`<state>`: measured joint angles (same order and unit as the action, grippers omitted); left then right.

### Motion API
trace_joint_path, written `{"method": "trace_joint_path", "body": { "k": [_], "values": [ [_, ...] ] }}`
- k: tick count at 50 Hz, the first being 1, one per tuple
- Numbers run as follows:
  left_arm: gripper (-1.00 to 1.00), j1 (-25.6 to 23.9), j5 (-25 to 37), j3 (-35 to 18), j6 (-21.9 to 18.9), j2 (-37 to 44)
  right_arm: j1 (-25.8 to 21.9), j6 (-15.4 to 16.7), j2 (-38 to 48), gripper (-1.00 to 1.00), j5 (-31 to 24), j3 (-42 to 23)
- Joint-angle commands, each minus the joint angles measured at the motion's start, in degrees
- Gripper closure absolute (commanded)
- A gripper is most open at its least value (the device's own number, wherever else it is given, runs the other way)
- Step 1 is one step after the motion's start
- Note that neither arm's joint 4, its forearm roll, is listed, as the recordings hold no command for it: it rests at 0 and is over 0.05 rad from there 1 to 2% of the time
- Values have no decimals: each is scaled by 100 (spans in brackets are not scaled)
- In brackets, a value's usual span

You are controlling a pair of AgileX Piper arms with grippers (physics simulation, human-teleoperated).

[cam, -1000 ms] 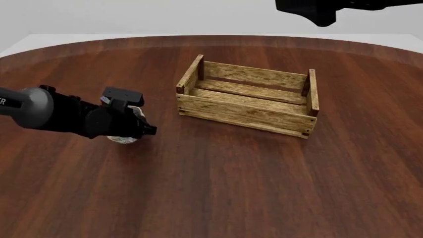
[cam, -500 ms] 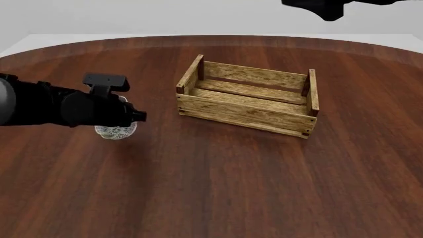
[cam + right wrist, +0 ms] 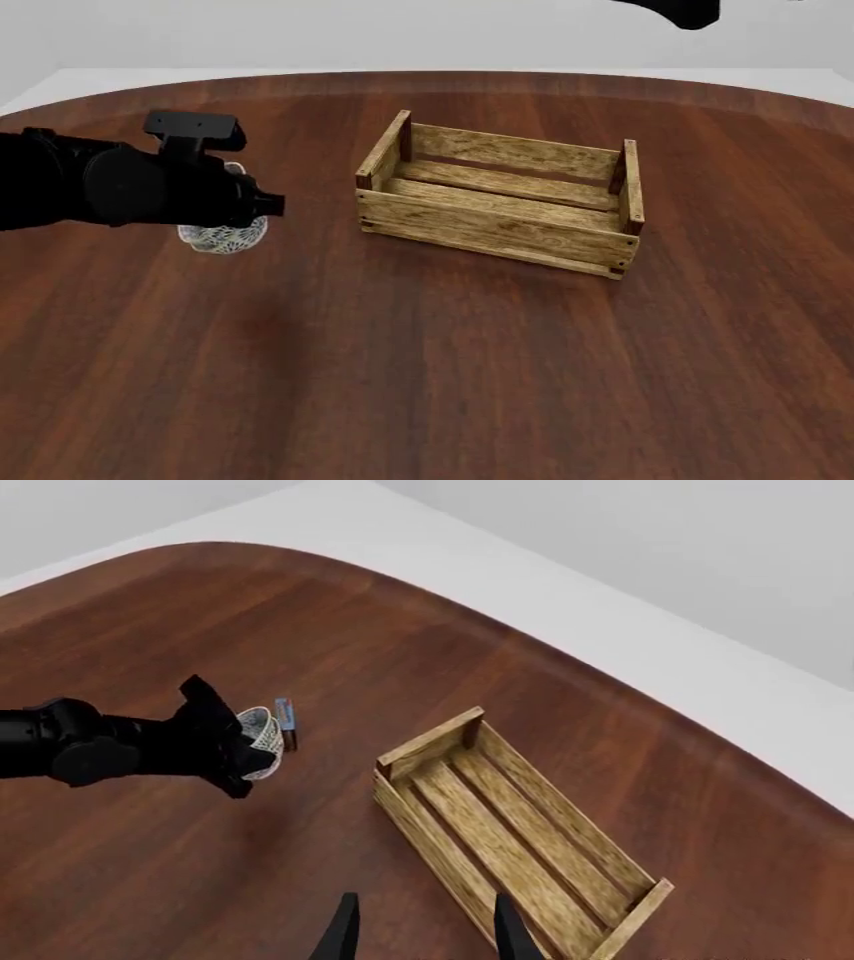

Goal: Stack the right bowl on the left bowl and place them in the tray.

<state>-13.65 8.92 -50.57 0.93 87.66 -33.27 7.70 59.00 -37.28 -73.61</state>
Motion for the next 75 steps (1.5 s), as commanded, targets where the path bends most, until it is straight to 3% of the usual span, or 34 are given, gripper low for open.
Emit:
{"method": "trace_joint_path", "body": {
  "k": [1, 20, 47, 75],
  "values": [
    [100, -101, 313, -372, -286, -175, -3, -104, -441, -100, -19, 175],
    [100, -385, 824, -1129, -618, -190, 235, -79, -641, -100, -147, 196],
    [100, -982, 1183, -2507, -655, 770, 421, -119, -547, -100, -179, 122],
    [100, -1091, 1423, -3355, -777, 1202, 528, -153, -522, -100, -202, 66]
  ]
}}
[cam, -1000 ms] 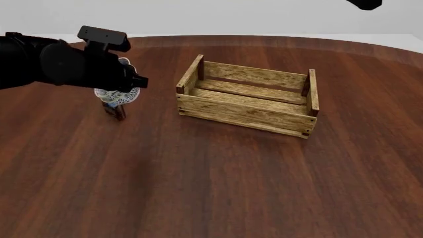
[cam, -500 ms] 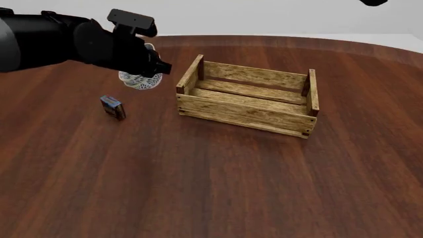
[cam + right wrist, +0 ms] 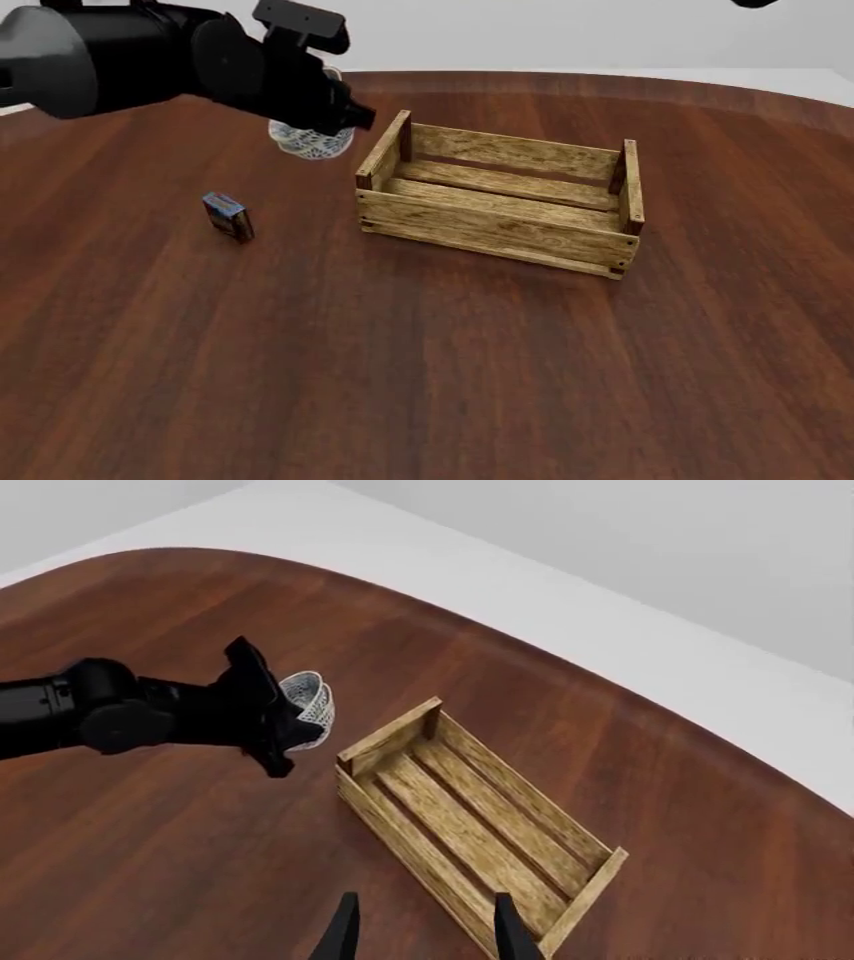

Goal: Stack the right bowl on the left bowl and place them in the tray.

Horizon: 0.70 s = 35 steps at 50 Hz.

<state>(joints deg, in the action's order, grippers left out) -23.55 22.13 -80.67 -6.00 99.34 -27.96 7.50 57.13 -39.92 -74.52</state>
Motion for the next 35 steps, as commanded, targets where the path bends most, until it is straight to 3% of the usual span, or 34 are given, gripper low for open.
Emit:
{"method": "trace_joint_path", "body": {
  "k": [1, 35],
  "values": [
    [100, -138, 115, -414, -104, 95, 11, -142, -335, -100, 60, 146],
    [100, -551, 327, -1660, -304, 1084, 86, -129, -163, -100, 166, 258]
  ]
}}
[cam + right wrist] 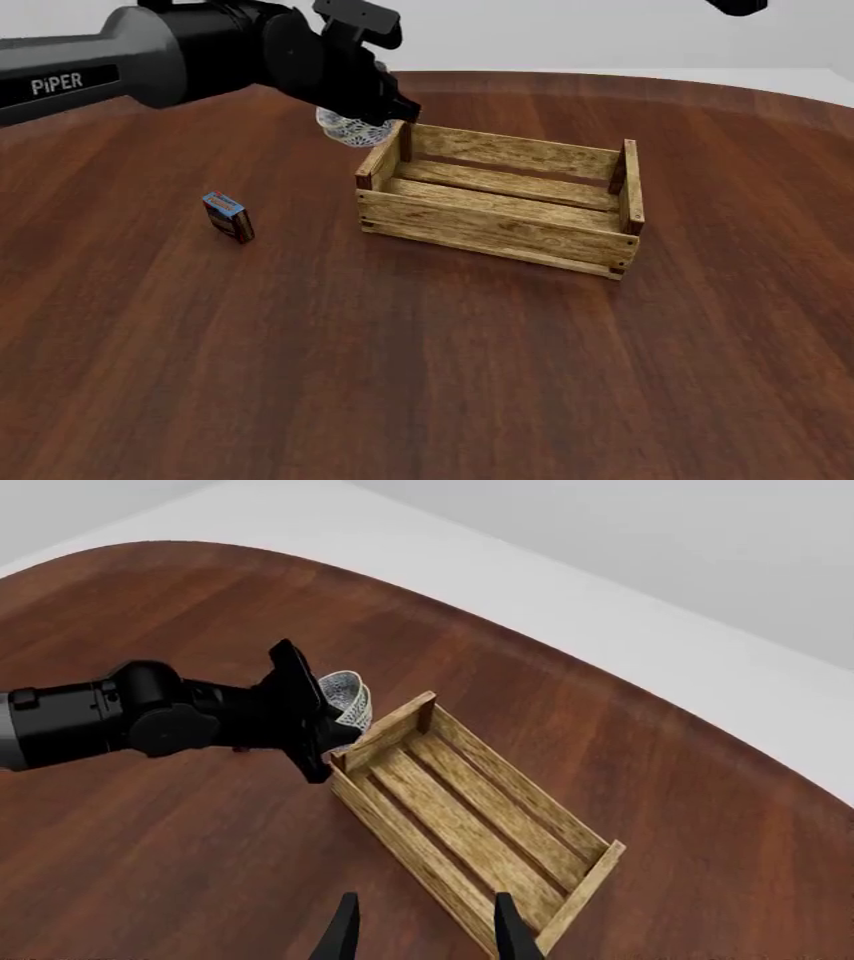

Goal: Stack the right bowl on the left bowl and place them in the tray.

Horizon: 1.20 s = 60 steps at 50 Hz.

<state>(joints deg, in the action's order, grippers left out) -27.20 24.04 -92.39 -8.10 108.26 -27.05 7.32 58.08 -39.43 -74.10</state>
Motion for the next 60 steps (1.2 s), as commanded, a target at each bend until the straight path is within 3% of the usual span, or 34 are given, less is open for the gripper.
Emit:
{"method": "trace_joint_path", "body": {
  "k": [1, 20, 52, 60],
  "values": [
    [100, -230, 194, -586, -64, 246, 14, -108, -243, -100, 127, 218],
    [100, -357, 330, -1210, -188, 809, 126, -107, -161, -100, 148, 176],
    [100, -500, 171, -1672, -491, 1400, 137, -127, -219, -100, 87, 185],
    [100, -402, 265, -2147, -597, 1834, 142, -131, -170, -100, 125, 211]
  ]
}}
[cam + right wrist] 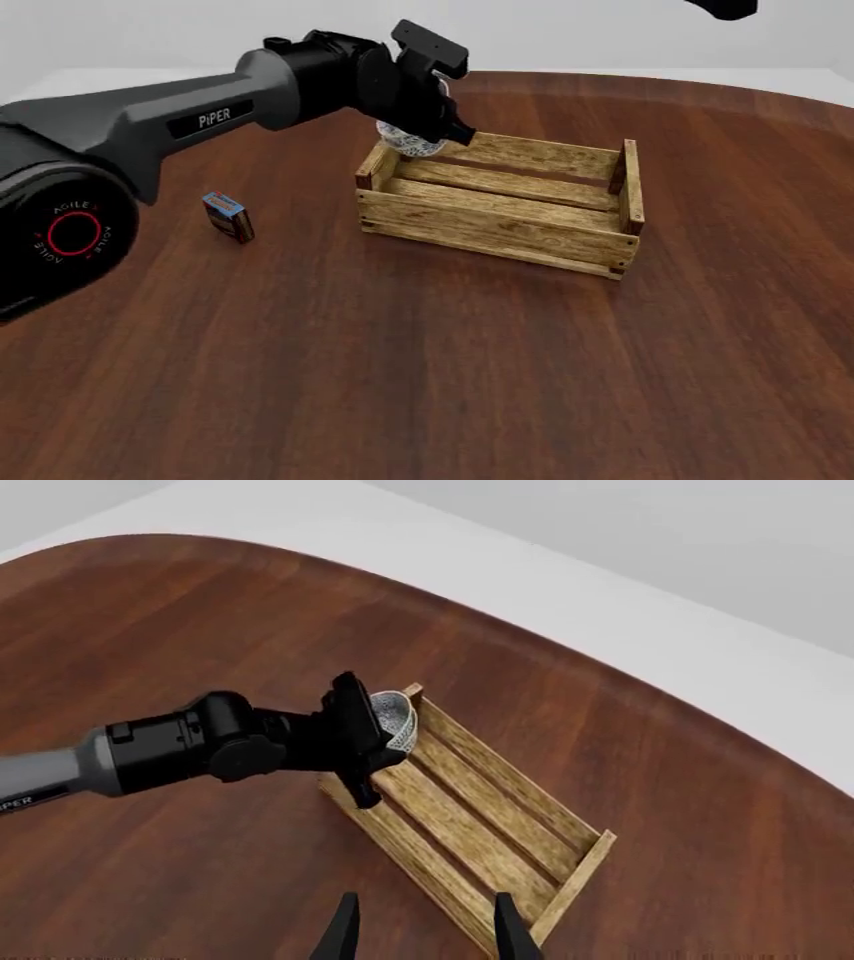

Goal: Stack the right bowl on the left bowl and place them in the tray.

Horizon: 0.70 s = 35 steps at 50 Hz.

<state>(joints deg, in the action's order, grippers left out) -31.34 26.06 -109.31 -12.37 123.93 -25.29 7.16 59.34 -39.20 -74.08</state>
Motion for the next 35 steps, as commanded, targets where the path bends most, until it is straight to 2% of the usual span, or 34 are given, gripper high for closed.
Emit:
{"method": "trace_joint_path", "body": {
  "k": [1, 19, 35],
  "values": [
    [100, 25, 92, -564, -169, 341, -29, -112, -293, -100, 103, 210],
    [100, -52, 454, -1616, -159, 1110, -7, -146, -272, -100, 85, 187],
    [100, -152, 629, -2163, -127, 1569, 17, -169, -318, -100, 19, 138]
  ]
}}
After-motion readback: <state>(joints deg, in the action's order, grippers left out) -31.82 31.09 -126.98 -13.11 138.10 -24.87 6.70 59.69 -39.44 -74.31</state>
